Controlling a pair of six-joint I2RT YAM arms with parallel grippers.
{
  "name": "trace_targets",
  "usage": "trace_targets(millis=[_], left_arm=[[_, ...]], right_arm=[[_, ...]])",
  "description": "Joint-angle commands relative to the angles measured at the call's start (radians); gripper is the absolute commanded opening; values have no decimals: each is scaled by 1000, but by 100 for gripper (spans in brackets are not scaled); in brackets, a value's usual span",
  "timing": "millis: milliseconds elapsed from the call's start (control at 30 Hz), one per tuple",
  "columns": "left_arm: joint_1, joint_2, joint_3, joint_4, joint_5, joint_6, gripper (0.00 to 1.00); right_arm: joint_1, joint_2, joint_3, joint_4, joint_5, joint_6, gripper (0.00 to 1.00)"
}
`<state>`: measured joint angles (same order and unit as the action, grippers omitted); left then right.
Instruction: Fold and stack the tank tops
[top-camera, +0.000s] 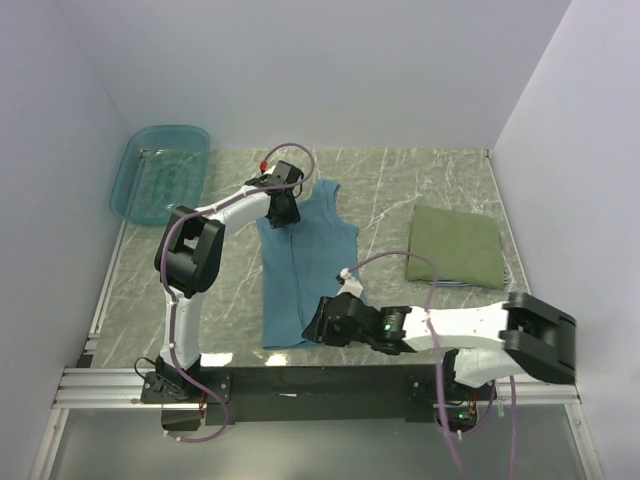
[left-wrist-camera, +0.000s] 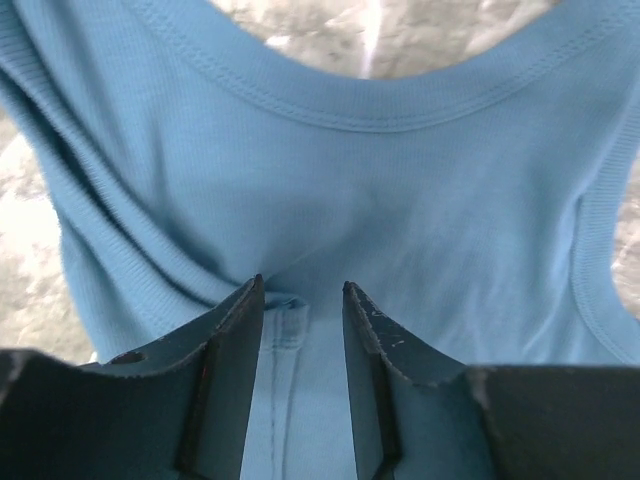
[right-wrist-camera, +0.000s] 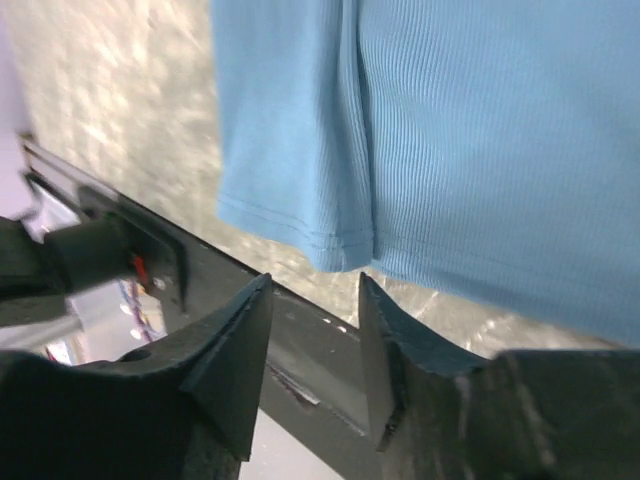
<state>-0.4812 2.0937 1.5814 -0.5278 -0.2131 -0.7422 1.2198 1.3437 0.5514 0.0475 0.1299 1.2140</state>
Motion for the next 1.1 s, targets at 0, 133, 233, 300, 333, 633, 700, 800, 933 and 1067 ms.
trace_targets(millis=[0, 133, 233, 300, 333, 633, 700, 800, 933, 1067], left_arm=[[-4, -17, 22, 58, 38, 32, 43], [-4, -84, 0, 98, 60, 29, 48], [-4, -153, -21, 111, 37, -3, 52], [-2, -182, -34, 88, 11, -35, 52], [-3, -204, -43, 68, -14, -92, 51], [-7, -339, -305, 15, -115, -284, 35], [-5, -319, -308, 21, -102, -276, 32], [-4, -247, -272, 37, -78, -246, 28], [-4, -141, -221, 40, -71, -215, 26], [4, -72, -167, 5, -118, -195, 25]], right_arm=[[0, -144, 8, -151, 167, -10, 48], [-92, -244, 31, -299, 220, -74, 52], [-235, -268, 41, -342, 200, -184, 52], [-339, -276, 44, -356, 198, -223, 52], [-371, -279, 51, -360, 191, -260, 52], [-533, -256, 38, -403, 151, -360, 52], [-528, -300, -31, -391, 120, -340, 52], [-508, -360, -135, -345, 85, -294, 52], [-441, -351, -192, -307, 92, -210, 50], [-280, -224, -147, -317, 158, -131, 43]])
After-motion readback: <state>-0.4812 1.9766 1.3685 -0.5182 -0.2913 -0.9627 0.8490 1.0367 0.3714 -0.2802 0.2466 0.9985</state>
